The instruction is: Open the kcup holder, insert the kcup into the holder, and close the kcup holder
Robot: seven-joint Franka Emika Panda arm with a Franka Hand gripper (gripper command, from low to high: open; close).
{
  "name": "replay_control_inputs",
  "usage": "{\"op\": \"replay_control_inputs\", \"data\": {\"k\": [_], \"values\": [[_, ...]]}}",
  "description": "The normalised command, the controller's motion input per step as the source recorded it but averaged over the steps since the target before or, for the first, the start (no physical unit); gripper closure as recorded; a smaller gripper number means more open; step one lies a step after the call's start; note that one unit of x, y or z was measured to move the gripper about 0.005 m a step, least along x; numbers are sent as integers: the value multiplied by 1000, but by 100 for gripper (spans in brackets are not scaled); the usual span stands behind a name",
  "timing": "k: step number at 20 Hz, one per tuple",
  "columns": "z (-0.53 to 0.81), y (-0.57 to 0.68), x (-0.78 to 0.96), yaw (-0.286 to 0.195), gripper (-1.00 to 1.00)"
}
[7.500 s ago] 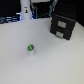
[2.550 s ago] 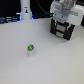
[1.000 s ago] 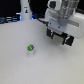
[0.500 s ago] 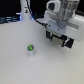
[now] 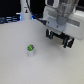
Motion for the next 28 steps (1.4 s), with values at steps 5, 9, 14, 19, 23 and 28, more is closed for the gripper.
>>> {"op": "replay_control_inputs", "data": {"k": [5,9,14,19,23,28], "values": [[393,-418,-2,-266,-100],[290,-380,-40,-293,-100],[82,-446,-54,-284,-100],[-10,-436,-152,-280,-100],[-77,-357,-274,-287,-100],[-219,-405,-254,-292,-100]]}}
